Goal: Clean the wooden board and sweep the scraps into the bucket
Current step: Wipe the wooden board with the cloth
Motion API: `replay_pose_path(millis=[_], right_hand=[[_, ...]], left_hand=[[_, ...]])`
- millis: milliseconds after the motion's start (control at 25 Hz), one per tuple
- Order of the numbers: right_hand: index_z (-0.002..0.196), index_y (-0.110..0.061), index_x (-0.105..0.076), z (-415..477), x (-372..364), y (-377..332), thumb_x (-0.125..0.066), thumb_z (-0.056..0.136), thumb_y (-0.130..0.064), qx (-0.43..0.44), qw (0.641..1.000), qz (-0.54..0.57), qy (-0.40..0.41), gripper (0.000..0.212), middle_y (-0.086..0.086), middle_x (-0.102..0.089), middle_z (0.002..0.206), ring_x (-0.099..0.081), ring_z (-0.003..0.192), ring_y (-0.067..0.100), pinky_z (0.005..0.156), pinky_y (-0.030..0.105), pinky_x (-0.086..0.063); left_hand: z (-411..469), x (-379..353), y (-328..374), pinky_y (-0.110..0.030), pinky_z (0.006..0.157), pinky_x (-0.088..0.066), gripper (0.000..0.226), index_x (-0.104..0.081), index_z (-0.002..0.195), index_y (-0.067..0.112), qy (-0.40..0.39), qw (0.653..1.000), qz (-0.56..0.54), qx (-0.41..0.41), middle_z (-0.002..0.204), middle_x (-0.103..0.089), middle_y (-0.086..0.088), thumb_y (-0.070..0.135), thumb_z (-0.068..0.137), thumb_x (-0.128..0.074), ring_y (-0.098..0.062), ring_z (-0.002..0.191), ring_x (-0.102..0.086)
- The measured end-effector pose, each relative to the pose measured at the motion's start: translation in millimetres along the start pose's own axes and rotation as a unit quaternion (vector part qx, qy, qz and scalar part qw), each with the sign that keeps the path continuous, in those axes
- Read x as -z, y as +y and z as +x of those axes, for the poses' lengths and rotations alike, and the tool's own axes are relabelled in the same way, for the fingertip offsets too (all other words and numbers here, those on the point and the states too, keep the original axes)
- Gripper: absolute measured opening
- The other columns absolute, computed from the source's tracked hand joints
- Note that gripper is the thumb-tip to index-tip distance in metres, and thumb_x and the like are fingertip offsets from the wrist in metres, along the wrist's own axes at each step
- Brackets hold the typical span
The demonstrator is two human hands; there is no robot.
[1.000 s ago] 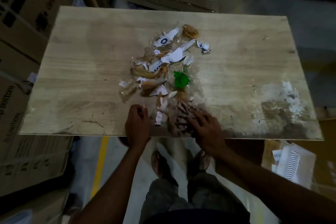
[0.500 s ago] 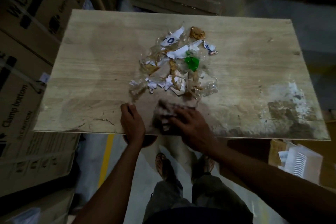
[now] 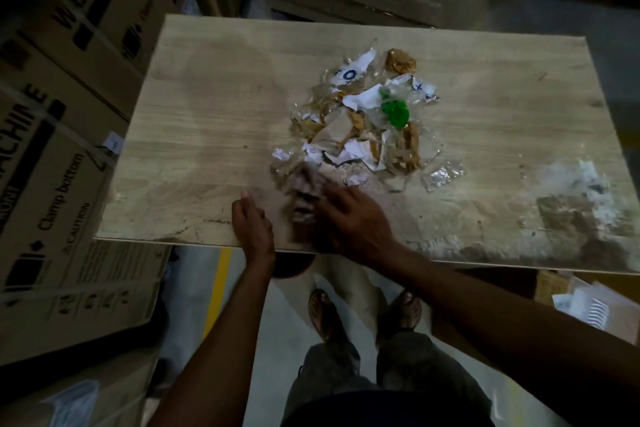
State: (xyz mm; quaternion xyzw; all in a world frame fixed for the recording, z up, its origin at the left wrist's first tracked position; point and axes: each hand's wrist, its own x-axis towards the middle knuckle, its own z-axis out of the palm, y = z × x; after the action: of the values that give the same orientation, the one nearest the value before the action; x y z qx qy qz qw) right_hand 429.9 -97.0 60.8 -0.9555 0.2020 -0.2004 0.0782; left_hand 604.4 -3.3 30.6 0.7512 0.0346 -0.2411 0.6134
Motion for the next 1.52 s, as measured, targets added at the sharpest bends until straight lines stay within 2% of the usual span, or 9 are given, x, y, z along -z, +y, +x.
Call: replay_pose_path(millis=[160,280,400,520,760,1120,1280,1400,1520], right_hand=[[0.126,-0.013,-0.067,49.5,-58.6,-43.3,-0.051,0.092,-0.026,0.084,0.994,0.013,-0.062,0.040,0.019,-0.058,0.139,-0.060,0.113,0.040,0.088,0.047,-0.050],[0.121,-0.010,-0.070,94.8,-76.6,-38.5,-0.056,0.085,-0.021,-0.074,0.992,-0.033,-0.101,0.040,0.020,-0.059,0.138,-0.060,0.111,0.041,0.088,0.047,-0.050],[0.126,-0.010,-0.066,107.4,-59.0,-11.1,-0.064,0.077,-0.012,-0.274,0.954,-0.037,-0.112,0.049,0.019,-0.059,0.135,-0.055,0.119,0.043,0.090,0.049,-0.050],[0.133,-0.017,-0.062,94.0,-25.0,4.7,-0.056,0.085,-0.018,-0.339,0.940,-0.008,-0.033,0.048,0.014,-0.061,0.132,-0.053,0.117,0.037,0.088,0.046,-0.051],[0.118,-0.014,-0.070,80.8,42.5,60.0,-0.055,0.080,-0.005,-0.335,0.903,0.122,0.240,0.042,0.007,-0.069,0.117,-0.056,0.107,0.025,0.092,0.035,-0.043],[0.130,-0.024,-0.069,137.7,65.7,217.8,-0.048,0.090,-0.018,-0.449,0.825,0.208,0.272,0.045,-0.001,-0.069,0.128,-0.061,0.119,0.019,0.103,0.040,-0.050],[0.137,-0.020,-0.064,118.1,55.4,292.9,-0.037,0.083,-0.028,-0.579,0.785,0.127,0.180,0.061,0.020,-0.066,0.127,-0.058,0.119,0.040,0.100,0.047,-0.050],[0.137,-0.018,-0.064,106.1,32.3,307.6,-0.037,0.087,-0.024,-0.535,0.841,0.074,0.016,0.057,0.027,-0.064,0.126,-0.059,0.114,0.049,0.099,0.050,-0.050],[0.135,-0.017,-0.065,100.1,19.7,292.7,-0.047,0.093,-0.013,-0.500,0.846,0.179,0.048,0.047,0.017,-0.065,0.131,-0.059,0.120,0.037,0.100,0.036,-0.047]], left_hand=[[12.6,29.1,-0.6,-0.029,0.055,-0.045,0.035,-0.054,0.070,0.028,0.058,0.992,-0.112,0.028,0.067,-0.053,0.003,0.047,0.099,-0.051,-0.016,0.060,-0.051],[21.8,42.5,-1.4,-0.021,0.041,-0.024,0.040,-0.035,0.069,0.024,0.034,0.998,-0.043,0.042,0.062,-0.033,0.001,0.042,0.102,-0.049,-0.012,0.047,-0.029],[26.8,40.2,-1.8,-0.031,0.055,-0.034,0.033,-0.043,0.072,0.018,0.032,0.998,0.055,0.001,0.064,-0.042,0.000,0.028,0.102,-0.054,-0.019,0.059,-0.041],[21.5,34.2,2.8,-0.029,0.069,-0.033,0.024,-0.052,0.080,0.009,0.051,0.985,0.158,-0.034,0.070,-0.051,0.001,0.022,0.099,-0.057,-0.021,0.077,-0.050],[31.7,11.2,13.0,-0.035,0.068,-0.038,0.031,-0.053,0.073,0.008,-0.018,0.980,0.196,-0.041,0.069,-0.054,-0.004,0.028,0.096,-0.061,-0.024,0.070,-0.051],[36.6,-82.6,64.1,-0.036,0.068,-0.043,0.035,-0.050,0.071,0.015,-0.080,0.980,0.144,-0.116,0.066,-0.053,-0.005,0.034,0.097,-0.063,-0.018,0.064,-0.048],[35.9,-104.7,63.9,-0.042,0.071,-0.046,0.037,-0.052,0.074,0.008,-0.049,0.981,0.140,-0.122,0.067,-0.054,-0.010,0.035,0.098,-0.062,-0.022,0.066,-0.050],[28.1,-122.0,66.9,-0.039,0.069,-0.043,0.041,-0.052,0.077,-0.002,-0.043,0.979,0.135,-0.147,0.072,-0.055,-0.025,0.032,0.098,-0.062,-0.024,0.066,-0.050],[18.6,-140.0,70.1,-0.036,0.067,-0.040,0.038,-0.052,0.077,-0.003,-0.055,0.977,0.138,-0.155,0.074,-0.056,-0.027,0.027,0.098,-0.063,-0.023,0.067,-0.049]])
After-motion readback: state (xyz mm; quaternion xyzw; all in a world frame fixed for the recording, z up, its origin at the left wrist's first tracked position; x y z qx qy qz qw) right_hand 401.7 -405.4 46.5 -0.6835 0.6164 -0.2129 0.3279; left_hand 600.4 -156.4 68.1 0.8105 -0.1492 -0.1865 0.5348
